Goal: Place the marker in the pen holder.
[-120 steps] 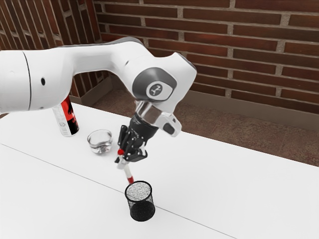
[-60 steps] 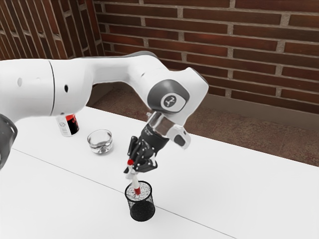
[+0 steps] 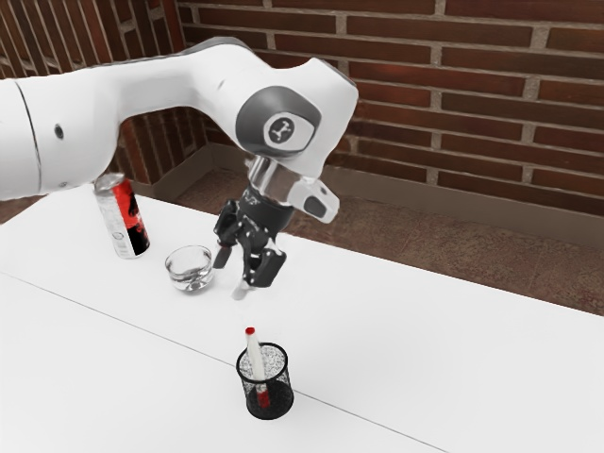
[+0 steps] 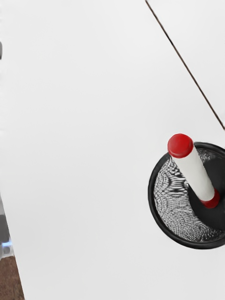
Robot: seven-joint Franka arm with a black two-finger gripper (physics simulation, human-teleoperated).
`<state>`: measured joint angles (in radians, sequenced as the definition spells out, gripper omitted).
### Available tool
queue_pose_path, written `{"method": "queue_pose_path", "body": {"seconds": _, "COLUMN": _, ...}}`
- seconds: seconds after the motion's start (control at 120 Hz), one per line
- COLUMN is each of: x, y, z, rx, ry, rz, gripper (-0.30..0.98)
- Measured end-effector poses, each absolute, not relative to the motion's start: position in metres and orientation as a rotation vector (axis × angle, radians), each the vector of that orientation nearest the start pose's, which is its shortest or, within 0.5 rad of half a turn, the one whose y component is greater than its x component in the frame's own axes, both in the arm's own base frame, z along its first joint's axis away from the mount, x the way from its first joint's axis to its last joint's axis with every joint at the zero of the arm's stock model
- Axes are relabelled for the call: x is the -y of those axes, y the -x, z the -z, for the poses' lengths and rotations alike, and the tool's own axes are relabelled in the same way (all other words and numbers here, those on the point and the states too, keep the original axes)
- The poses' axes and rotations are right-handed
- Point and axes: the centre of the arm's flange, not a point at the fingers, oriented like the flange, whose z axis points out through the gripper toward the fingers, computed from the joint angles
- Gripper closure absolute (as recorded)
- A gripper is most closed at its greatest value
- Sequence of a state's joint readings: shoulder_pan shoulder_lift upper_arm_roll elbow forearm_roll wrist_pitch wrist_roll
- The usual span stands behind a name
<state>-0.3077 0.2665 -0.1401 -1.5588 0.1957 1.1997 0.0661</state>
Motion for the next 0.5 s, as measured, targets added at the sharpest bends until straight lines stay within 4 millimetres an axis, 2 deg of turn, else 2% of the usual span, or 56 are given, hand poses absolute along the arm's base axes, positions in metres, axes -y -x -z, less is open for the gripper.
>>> {"method": "queue_pose_path", "body": {"seconds": 0.058, "x": 0.171, "y": -0.509, "z": -0.549, "rx": -0.577, "ry": 2.765, "rz": -0.601, "gripper": 0.15}}
{"method": "queue_pose_path", "body": {"seconds": 0.1, "x": 0.127, "y": -0.506, "z": -0.581, "rx": -0.463, "ry": 2.84, "rz": -0.484, "gripper": 0.13}}
{"method": "queue_pose_path", "body": {"seconds": 0.258, "x": -0.047, "y": -0.529, "z": -0.598, "rx": 0.011, "ry": 2.979, "rz": -0.246, "gripper": 0.06}}
{"method": "queue_pose_path", "body": {"seconds": 0.333, "x": -0.113, "y": -0.527, "z": -0.605, "rx": 0.205, "ry": 2.995, "rz": -0.172, "gripper": 0.04}}
{"method": "queue_pose_path", "body": {"seconds": 0.383, "x": -0.147, "y": -0.521, "z": -0.613, "rx": 0.308, "ry": 2.999, "rz": -0.129, "gripper": 0.03}}
{"method": "queue_pose_path", "body": {"seconds": 0.425, "x": -0.168, "y": -0.515, "z": -0.618, "rx": 0.371, "ry": 2.999, "rz": -0.103, "gripper": 0.03}}
{"method": "queue_pose_path", "body": {"seconds": 0.467, "x": -0.178, "y": -0.511, "z": -0.62, "rx": 0.405, "ry": 3.001, "rz": -0.09, "gripper": 0.02}}
{"method": "queue_pose_path", "body": {"seconds": 0.5, "x": -0.178, "y": -0.511, "z": -0.62, "rx": 0.406, "ry": 3.006, "rz": -0.085, "gripper": 0.02}}
